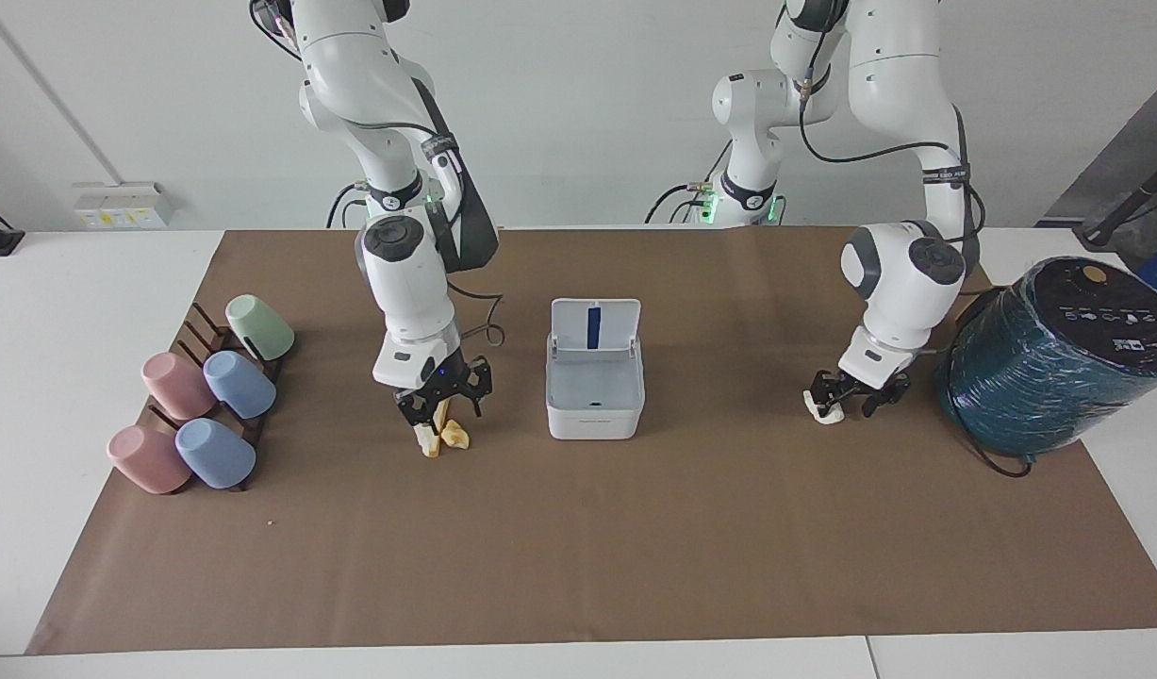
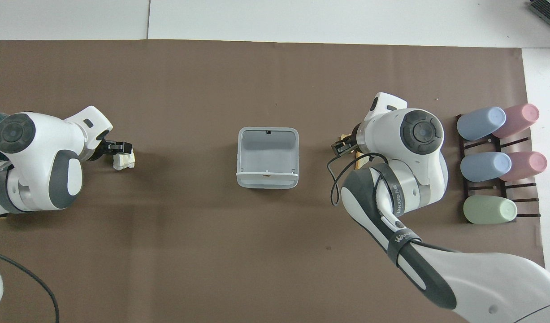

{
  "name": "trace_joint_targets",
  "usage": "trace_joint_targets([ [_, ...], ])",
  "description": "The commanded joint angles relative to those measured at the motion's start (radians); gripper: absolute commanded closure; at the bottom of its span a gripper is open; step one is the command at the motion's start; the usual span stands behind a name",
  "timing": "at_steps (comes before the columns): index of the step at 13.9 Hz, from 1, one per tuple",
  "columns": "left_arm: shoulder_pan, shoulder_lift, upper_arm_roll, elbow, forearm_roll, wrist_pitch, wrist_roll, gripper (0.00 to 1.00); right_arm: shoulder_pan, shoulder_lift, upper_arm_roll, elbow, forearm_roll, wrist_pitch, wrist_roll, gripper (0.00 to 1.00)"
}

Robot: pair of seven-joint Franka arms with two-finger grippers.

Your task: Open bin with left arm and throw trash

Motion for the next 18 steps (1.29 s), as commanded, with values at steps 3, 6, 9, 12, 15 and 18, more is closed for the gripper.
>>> trace_joint_targets([
  [3,0.013,-0.016,-0.008,-0.026,-0.013,0.018,0.011,0.90,0.001,0.031,-0.007,-0.072,0.015,0.135,-0.090,0.45],
  [6,0.013,-0.016,-0.008,-0.024,-0.013,0.018,0.017,1.00,-0.004,0.044,-0.007,-0.066,0.001,0.176,-0.087,1.00],
  [9,0.013,-0.016,-0.008,-0.018,-0.013,0.016,0.017,1.00,-0.030,0.021,-0.008,-0.019,0.009,0.125,-0.031,1.00],
  [12,0.016,-0.021,-0.008,-0.011,-0.013,0.016,0.017,1.00,-0.022,-0.027,-0.004,0.082,0.026,-0.030,0.107,1.00],
  [15,0.016,-0.029,-0.008,0.008,-0.013,0.007,0.017,1.00,-0.021,-0.019,0.050,0.213,0.247,-0.130,0.175,1.00],
  [18,0.016,-0.044,-0.008,0.063,-0.013,-0.065,0.017,1.00,0.054,-0.019,0.067,0.230,0.417,-0.098,0.273,1.00],
])
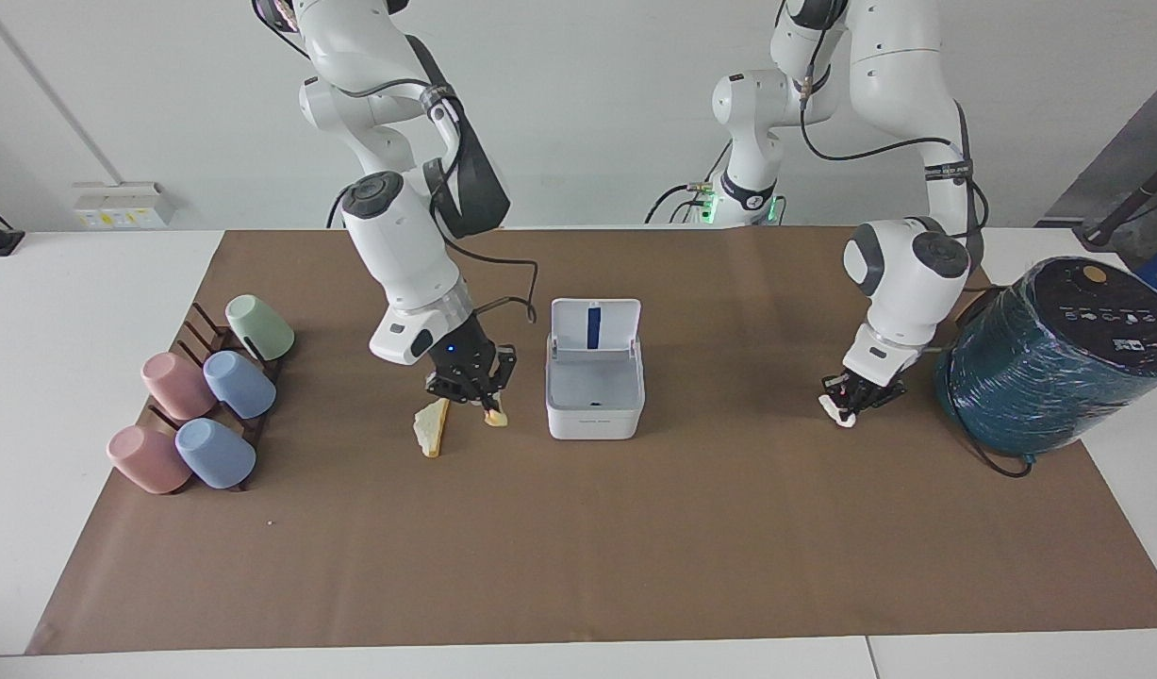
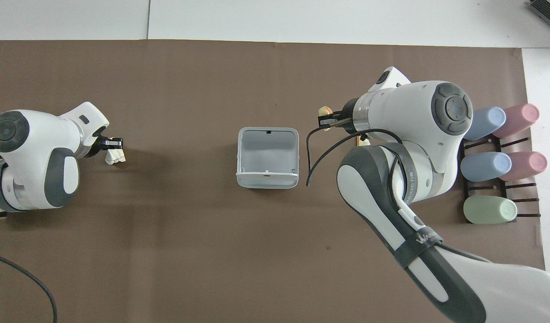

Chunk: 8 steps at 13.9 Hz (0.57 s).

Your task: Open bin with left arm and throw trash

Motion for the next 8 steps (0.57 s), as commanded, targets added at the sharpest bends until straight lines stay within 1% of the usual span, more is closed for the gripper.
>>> trace_joint_targets([
  [1,0.017,-0.038,-0.008,0.054,-0.011,-0.092,0.019,1.00,0.051,0.020,0.008,0.034,0.081,0.014,0.133,1.00],
  [4,0.014,-0.069,-0.008,0.114,-0.011,-0.176,0.017,1.00,0.091,0.020,0.009,0.025,0.086,0.001,0.256,1.00],
  [5,0.011,-0.079,-0.010,0.132,-0.011,-0.204,0.017,1.00,0.094,0.015,0.011,0.020,0.102,-0.005,0.287,1.00],
  [6,0.003,-0.090,-0.014,0.156,-0.011,-0.242,0.016,1.00,0.094,0.012,0.018,0.019,0.145,-0.013,0.308,0.99],
  [7,0.000,-0.095,-0.020,0.183,-0.010,-0.282,0.014,1.00,0.102,0.009,0.021,0.007,0.171,-0.013,0.311,0.91],
  [8,-0.012,-0.093,-0.025,0.213,-0.010,-0.320,0.008,1.00,0.111,0.003,0.021,-0.006,0.175,-0.013,0.313,0.74],
])
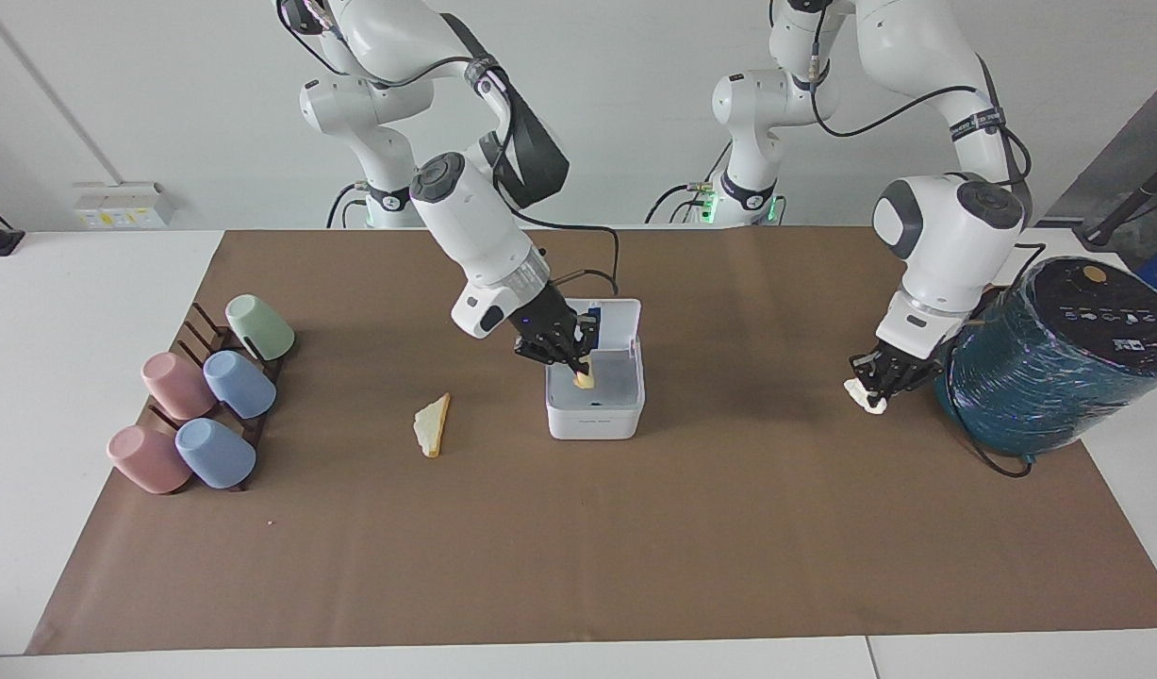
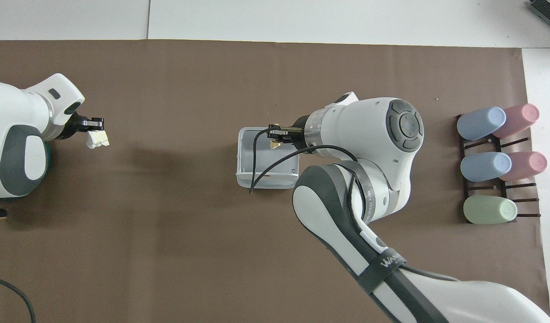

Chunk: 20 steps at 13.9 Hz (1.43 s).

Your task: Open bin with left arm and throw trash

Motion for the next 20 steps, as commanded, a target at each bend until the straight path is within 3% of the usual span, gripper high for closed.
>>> trace_joint_targets([
  [1,-0.032,-0.002,-0.018,0.080,-0.011,-0.108,0.002,1.00,0.009,-0.009,0.006,-0.017,0.037,-0.011,0.024,0.32],
  [2,-0.057,0.003,-0.018,0.095,-0.011,-0.127,0.002,1.00,0.010,-0.009,0.006,-0.017,0.037,-0.009,0.024,0.00],
  [8,-0.232,0.007,-0.018,0.095,-0.013,-0.084,-0.154,1.00,-0.008,-0.030,-0.006,-0.012,0.005,0.011,0.013,0.00],
  [11,-0.327,0.009,-0.018,0.095,-0.049,-0.038,-0.242,1.00,-0.131,-0.035,-0.003,-0.003,-0.151,0.014,-0.025,0.00],
  [14,-0.416,0.015,-0.018,0.097,-0.083,0.046,-0.334,1.00,-0.272,-0.038,-0.003,-0.063,-0.192,0.055,-0.201,0.00],
  [17,-0.491,0.035,-0.018,0.103,-0.143,0.123,-0.398,1.00,-0.306,-0.017,-0.005,-0.123,-0.196,0.086,-0.416,0.00],
  [20,-0.546,0.107,-0.018,0.160,-0.137,0.186,-0.521,1.00,-0.335,0.055,-0.005,-0.124,-0.248,0.124,-0.628,0.00],
])
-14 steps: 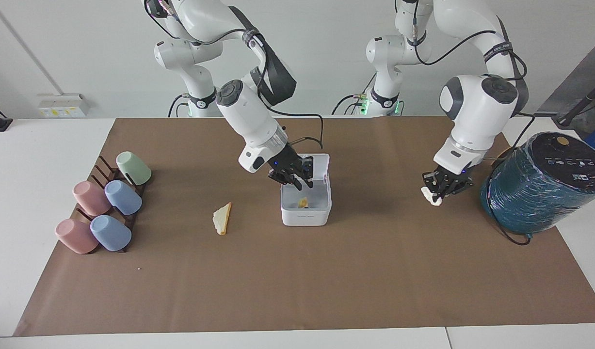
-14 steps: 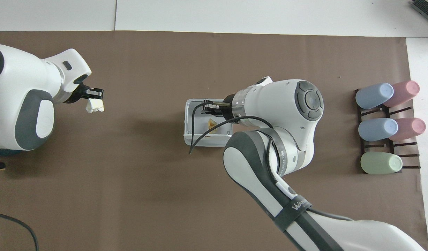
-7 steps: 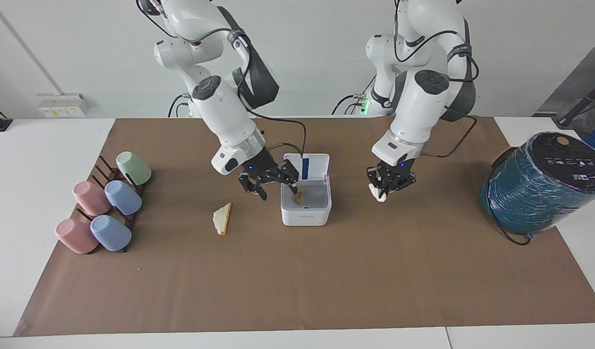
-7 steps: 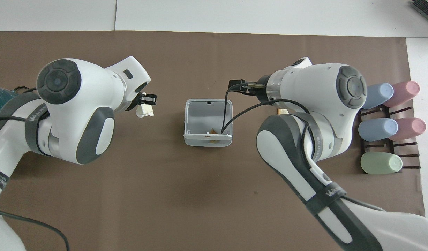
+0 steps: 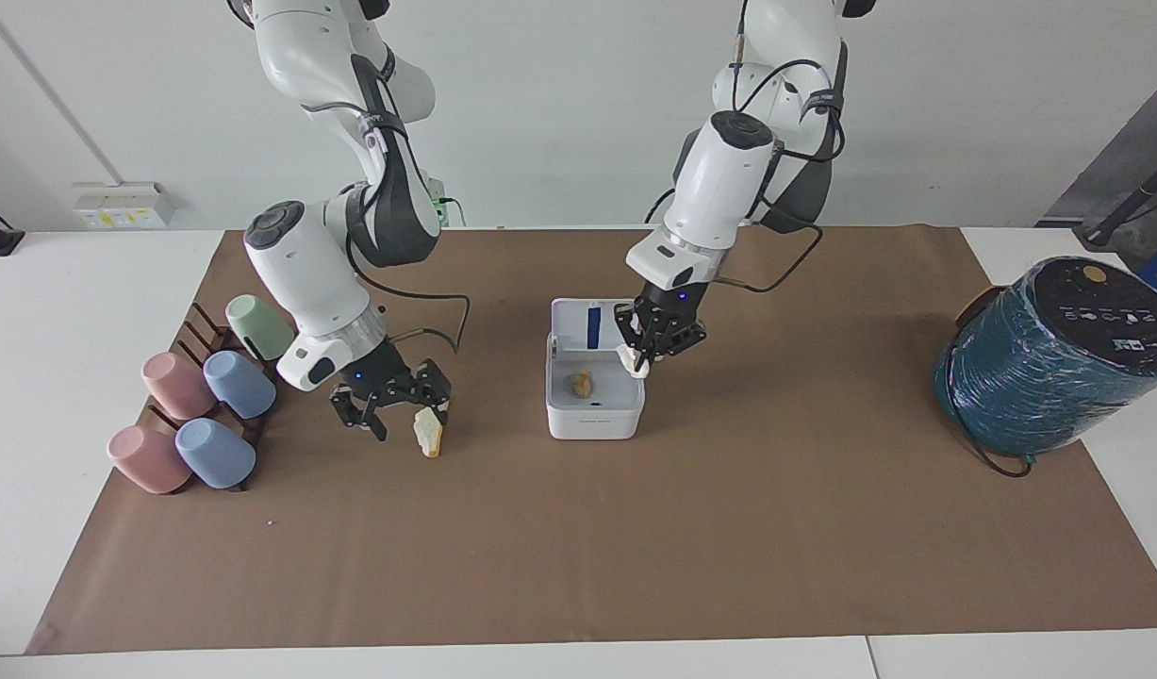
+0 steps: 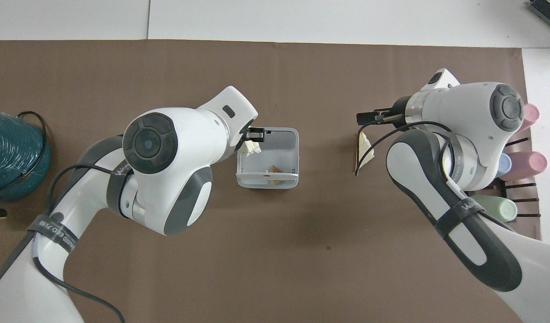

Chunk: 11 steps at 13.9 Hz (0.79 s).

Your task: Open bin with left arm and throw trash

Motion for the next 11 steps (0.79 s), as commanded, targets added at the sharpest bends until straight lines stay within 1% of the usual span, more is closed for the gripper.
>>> trace_joint_targets([
  [1,-0.050,0.080,0.017,0.073,-0.020,0.037,-0.057,1.00,-0.018,0.057,0.017,-0.010,-0.044,0.061,-0.099,0.00],
  [2,-0.054,0.080,0.016,0.068,-0.022,0.039,-0.060,0.92,-0.006,0.084,0.016,-0.010,-0.045,0.071,-0.099,0.00],
  [3,-0.070,0.080,0.017,0.062,-0.022,0.034,-0.060,0.46,-0.001,0.103,0.016,-0.010,-0.048,0.091,-0.103,0.00],
  [4,-0.071,0.078,0.017,0.059,-0.022,0.028,-0.058,0.03,-0.003,0.113,0.016,-0.010,-0.064,0.094,-0.104,0.00],
  [5,-0.071,0.077,0.017,0.057,-0.022,0.025,-0.060,0.00,-0.001,0.120,0.016,-0.016,-0.088,0.091,-0.103,0.03],
  [7,-0.068,0.069,0.017,0.057,-0.022,0.011,-0.058,0.00,-0.007,0.115,0.016,-0.047,-0.125,0.080,-0.101,0.13],
  [9,-0.061,0.054,0.019,0.057,-0.020,-0.044,-0.058,0.00,-0.001,0.106,0.016,-0.061,-0.131,0.045,-0.095,0.27],
  [10,-0.056,0.028,0.022,0.057,-0.016,-0.097,-0.055,0.00,-0.003,0.101,0.016,-0.070,-0.131,0.034,-0.093,0.38],
  [11,-0.050,0.005,0.026,0.057,-0.013,-0.151,-0.050,0.00,0.000,0.100,0.016,-0.075,-0.131,0.034,-0.092,0.57],
])
